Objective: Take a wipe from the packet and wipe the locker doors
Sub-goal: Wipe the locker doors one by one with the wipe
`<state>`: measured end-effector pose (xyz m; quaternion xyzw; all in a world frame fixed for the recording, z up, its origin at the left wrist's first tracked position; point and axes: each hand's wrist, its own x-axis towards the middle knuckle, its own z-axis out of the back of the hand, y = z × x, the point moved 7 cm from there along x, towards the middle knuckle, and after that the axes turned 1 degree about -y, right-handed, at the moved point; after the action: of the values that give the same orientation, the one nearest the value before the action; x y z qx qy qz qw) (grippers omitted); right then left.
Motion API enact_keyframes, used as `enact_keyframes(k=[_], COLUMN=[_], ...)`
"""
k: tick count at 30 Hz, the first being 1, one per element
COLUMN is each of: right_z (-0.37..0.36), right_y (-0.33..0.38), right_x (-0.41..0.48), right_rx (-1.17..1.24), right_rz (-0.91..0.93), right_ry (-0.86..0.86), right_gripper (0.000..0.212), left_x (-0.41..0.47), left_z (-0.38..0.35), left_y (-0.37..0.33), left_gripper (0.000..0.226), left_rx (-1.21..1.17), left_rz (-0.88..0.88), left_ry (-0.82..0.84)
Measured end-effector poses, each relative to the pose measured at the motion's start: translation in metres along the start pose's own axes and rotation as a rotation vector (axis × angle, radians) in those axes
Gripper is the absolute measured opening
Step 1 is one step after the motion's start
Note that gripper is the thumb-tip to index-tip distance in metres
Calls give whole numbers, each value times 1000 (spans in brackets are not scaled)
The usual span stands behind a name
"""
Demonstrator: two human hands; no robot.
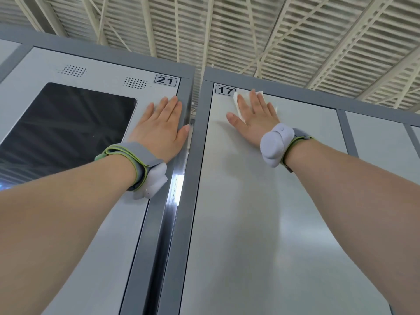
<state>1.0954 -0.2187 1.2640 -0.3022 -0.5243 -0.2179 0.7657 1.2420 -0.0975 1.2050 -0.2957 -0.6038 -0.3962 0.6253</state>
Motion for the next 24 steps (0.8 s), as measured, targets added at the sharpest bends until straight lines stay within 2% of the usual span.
enact_keyframes(k=[5,11,13,21,24], right_z=[-3,4,3,-5,-3], right_y=[9,-4,3,38,33], right_x=[-22,16,23,-18,-10], right_rx=[-33,-17,-3,-52,-80], right_rz=[107,-77,-86,151,128], right_ry=[19,13,7,29,37], right_gripper=[64,67,68,64,64], left_x=[0,0,0,1,1], left_z=[1,2,2,4,5], left_y=[-1,0,2,2,3], left_gripper=[59,57,56,54,54], left_rx=[-18,-44,-54,-112,-115], left_rz=[-4,-5,-3,-11,-17], left_ry=[1,-4,0,0,-1])
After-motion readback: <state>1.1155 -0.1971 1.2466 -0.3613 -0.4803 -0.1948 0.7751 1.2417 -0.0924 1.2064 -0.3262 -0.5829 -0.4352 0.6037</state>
